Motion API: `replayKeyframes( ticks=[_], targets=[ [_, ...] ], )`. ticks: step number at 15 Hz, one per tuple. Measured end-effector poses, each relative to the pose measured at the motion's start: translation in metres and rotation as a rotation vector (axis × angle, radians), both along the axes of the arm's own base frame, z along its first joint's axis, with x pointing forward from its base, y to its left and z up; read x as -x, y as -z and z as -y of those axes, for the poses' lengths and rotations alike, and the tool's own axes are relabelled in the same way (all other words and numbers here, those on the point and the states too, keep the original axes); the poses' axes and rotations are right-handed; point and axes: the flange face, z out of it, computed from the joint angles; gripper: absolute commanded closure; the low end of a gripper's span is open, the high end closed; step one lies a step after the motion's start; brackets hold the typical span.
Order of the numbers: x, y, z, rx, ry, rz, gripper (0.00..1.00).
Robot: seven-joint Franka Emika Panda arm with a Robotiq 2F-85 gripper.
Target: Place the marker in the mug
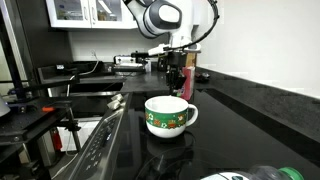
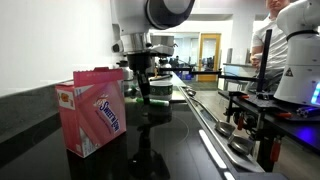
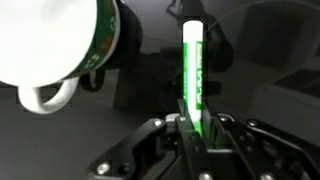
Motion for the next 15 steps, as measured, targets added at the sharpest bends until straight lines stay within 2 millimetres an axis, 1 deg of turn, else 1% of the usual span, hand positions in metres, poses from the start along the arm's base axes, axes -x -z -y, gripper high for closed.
replayKeyframes(
  ticks=[3,6,9,12,15],
  targets=[
    [0.0,-0.04,-0.004,-0.022,0.015,0.141,0.95],
    [0.009,-0.07,0.004,-0.013,0.073,0.305,0.95],
    [0.022,-0.088,0.023,0.025,0.161,0.442,0.95],
    [0.038,-0.099,0.043,0.083,0.273,0.553,0.95],
    [0.048,-0.114,0.056,0.158,0.379,0.661,0.95]
  ],
)
